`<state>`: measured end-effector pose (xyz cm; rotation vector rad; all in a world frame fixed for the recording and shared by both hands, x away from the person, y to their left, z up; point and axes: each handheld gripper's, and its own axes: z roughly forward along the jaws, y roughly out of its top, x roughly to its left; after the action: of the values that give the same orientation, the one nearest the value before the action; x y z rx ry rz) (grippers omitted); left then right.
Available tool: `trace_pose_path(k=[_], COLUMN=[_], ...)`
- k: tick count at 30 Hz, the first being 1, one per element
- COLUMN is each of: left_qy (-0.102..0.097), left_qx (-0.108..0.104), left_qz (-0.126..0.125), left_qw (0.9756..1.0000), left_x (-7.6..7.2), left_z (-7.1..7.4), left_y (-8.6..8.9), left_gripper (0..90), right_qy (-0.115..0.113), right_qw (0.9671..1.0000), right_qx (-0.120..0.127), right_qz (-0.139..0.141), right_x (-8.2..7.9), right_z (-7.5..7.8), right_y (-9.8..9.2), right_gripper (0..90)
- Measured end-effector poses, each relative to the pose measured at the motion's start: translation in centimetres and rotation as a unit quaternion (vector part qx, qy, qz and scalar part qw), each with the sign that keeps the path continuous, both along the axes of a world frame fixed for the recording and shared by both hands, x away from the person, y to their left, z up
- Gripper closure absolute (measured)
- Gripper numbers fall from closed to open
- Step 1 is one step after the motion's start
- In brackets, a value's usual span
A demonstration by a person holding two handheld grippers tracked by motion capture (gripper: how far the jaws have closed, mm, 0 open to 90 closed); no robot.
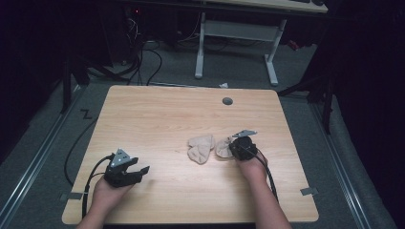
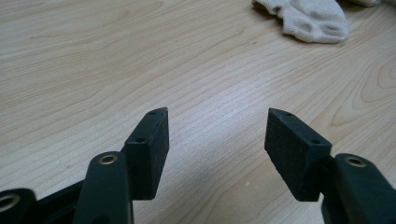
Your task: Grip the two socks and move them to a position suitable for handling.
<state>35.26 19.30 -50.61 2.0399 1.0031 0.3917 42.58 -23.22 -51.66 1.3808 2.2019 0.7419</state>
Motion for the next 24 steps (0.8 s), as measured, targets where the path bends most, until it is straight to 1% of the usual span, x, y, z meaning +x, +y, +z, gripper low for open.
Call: trace_pose_path(k=[3,6,9,10,13,16,21,24], left_qy=[0.001,0.004,0.002,0.003,0.004,0.003,0.004,0.005], left_qx=[-0.001,0.004,0.003,0.006,0.007,0.007,0.007,0.008], left_qz=[-0.002,-0.008,-0.008,-0.01,-0.01,-0.01,-0.01,-0.011], left_qw=[1.0,1.0,1.0,0.9999,0.9999,0.9999,0.9999,0.9999], left_x=[0.0,0.0,-0.1,-0.1,-0.1,-0.2,-0.2,-0.1], left_z=[-0.1,-0.2,-0.3,-0.3,-0.3,-0.3,-0.4,-0.4], left_y=[-0.2,-0.5,-0.7,-0.8,-0.8,-0.8,-0.9,-0.8], left_gripper=[40.5,40.5,40.4,40.4,40.4,40.4,40.4,40.4], right_qy=[0.003,0.004,0.002,0.004,0.003,0.0,0.004,0.005], right_qw=[1.0,1.0,1.0,1.0,1.0,1.0,1.0,1.0], right_qx=[0.002,-0.001,-0.005,-0.002,0.002,0.0,0.005,0.004], right_qz=[0.0,0.001,0.005,0.003,0.001,0.002,0.005,0.006], right_x=[0.0,0.0,0.0,0.0,0.0,-0.1,-0.5,-1.0], right_z=[0.0,0.0,0.0,0.0,0.0,-0.1,0.0,0.0], right_y=[0.0,0.1,0.1,0.0,0.0,0.0,0.0,0.2], right_gripper=[83.6,83.5,83.5,83.5,83.5,83.5,83.4,83.4])
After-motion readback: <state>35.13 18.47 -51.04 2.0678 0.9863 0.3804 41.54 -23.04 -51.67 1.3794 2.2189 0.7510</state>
